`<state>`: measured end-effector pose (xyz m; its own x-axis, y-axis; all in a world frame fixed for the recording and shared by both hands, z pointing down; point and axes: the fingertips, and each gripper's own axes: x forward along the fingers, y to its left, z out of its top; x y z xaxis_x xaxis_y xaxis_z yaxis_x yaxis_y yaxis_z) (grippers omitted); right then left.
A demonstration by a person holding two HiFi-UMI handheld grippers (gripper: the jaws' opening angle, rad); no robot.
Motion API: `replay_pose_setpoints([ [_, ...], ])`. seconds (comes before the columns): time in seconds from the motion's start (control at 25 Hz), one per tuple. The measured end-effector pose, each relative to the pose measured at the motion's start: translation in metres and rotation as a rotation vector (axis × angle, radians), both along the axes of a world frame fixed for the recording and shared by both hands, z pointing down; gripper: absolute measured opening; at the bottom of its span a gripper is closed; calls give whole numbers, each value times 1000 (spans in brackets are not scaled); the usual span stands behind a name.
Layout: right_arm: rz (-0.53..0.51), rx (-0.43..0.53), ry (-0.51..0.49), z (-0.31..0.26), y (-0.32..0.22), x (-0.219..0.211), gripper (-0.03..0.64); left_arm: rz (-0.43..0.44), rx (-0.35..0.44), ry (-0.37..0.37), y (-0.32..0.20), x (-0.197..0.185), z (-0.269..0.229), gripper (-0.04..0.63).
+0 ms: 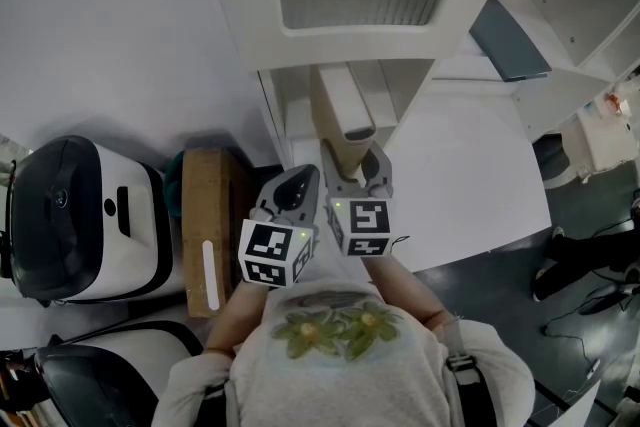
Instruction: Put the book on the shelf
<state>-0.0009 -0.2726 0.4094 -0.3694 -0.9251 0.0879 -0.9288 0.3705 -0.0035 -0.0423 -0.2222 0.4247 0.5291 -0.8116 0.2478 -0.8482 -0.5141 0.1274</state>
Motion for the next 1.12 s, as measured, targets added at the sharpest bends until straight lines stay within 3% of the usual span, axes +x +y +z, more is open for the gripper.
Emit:
replay_pose_setpoints([
  [1.12,41,20,3,1,-20,-6,229,2,-21,1,-3,-3,7,28],
])
